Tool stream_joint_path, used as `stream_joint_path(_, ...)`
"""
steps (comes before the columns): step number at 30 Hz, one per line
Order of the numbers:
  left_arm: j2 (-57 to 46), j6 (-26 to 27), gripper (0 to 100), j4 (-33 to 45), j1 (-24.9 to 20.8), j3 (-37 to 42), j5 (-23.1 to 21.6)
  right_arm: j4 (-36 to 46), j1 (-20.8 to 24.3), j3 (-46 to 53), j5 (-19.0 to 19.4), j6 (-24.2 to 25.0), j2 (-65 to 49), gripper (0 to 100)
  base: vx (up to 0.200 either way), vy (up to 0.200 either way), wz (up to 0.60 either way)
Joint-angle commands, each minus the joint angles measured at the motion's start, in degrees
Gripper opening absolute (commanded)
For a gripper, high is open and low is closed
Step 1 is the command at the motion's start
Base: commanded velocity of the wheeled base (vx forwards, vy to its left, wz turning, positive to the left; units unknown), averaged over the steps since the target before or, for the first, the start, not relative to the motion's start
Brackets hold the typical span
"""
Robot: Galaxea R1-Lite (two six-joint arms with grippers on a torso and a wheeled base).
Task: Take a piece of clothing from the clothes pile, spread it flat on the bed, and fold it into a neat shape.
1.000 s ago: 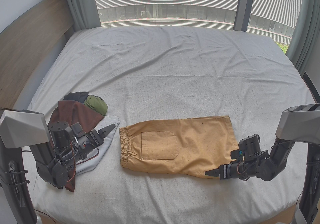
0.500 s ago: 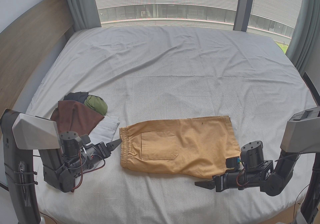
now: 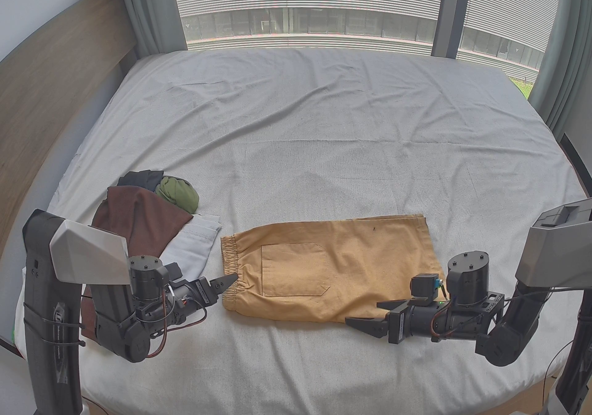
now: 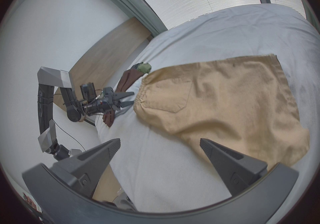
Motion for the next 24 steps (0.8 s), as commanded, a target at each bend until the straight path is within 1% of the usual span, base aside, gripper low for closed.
stream_joint_path(1,1.0,-0.3,100,0.0,-0.7,0.1,-0.1,-4.1,0.0,-1.1,0.1,0.0,-0.9,100,0.000,0.000,0.00)
stream_joint_path(2,1.0,-0.3,100,0.0,-0.9,0.2,-0.1,-6.1,-0.1,-0.9,0.1,0.2,-0.9,100,0.000,0.000,0.00)
stream_joint_path(3,1.0,-0.3,100,0.0,-0.9,0.2,-0.1,-6.1,-0.1,-0.9,0.1,0.2,-0.9,100,0.000,0.000,0.00)
stream_joint_path(4,1.2,-0.4,100,0.1,-0.9,0.1,-0.1,-8.8,-0.6,-0.9,0.1,0.2,-0.5,100,0.000,0.000,0.00)
stream_joint_path(6,1.4,-0.4,100,0.2,-0.9,0.0,-0.1,-9.3,-1.3,-1.0,0.1,0.1,-0.3,100,0.000,0.000,0.00)
stream_joint_path(7,1.7,-0.4,100,0.1,-1.0,-0.1,-0.1,-9.8,-2.8,-1.2,0.1,-0.1,0.4,100,0.000,0.000,0.00)
stream_joint_path(11,1.9,-0.4,100,0.0,-1.3,-0.3,-0.1,-9.8,-3.9,-1.4,0.1,-0.1,0.3,100,0.000,0.000,0.00)
stream_joint_path(17,1.9,-2.1,100,0.1,-2.1,0.2,0.0,-9.7,-4.1,-2.7,0.1,-0.1,-0.1,100,0.000,0.000,0.00)
stream_joint_path(24,2.7,-2.5,100,0.7,-3.8,-0.1,0.0,-9.8,-4.2,-3.1,0.1,0.0,0.0,100,0.000,0.000,0.00)
